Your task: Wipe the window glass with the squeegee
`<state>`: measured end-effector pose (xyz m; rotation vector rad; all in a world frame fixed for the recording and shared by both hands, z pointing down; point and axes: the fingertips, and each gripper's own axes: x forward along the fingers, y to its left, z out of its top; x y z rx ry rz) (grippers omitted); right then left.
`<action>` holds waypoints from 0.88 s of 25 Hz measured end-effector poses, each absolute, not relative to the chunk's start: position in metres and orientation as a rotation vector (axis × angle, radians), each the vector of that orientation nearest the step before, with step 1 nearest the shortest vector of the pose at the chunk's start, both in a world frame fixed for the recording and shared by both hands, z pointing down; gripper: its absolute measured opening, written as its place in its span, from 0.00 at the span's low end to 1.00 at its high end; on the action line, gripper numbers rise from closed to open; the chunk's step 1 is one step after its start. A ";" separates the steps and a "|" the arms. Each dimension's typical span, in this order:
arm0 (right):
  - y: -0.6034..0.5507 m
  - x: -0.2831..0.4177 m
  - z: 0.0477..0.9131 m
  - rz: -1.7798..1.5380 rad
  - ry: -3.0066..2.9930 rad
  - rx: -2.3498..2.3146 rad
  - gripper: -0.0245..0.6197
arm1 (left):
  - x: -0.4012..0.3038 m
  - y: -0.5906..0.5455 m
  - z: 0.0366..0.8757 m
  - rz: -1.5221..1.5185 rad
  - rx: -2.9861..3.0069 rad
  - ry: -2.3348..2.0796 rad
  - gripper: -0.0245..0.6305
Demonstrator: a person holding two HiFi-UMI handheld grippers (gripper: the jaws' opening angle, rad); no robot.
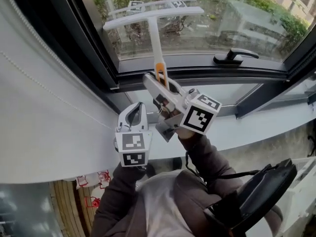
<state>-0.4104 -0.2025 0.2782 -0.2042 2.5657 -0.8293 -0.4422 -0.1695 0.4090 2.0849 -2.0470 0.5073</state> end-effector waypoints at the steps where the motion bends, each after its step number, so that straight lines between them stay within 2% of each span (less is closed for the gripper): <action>1: -0.202 -0.410 0.279 -0.838 2.570 -0.202 0.12 | -0.441 -0.169 0.408 0.506 2.082 -2.047 0.04; 22: -0.197 -0.410 0.319 -0.935 2.582 -0.229 0.12 | -0.443 -0.153 0.424 0.531 2.036 -2.044 0.04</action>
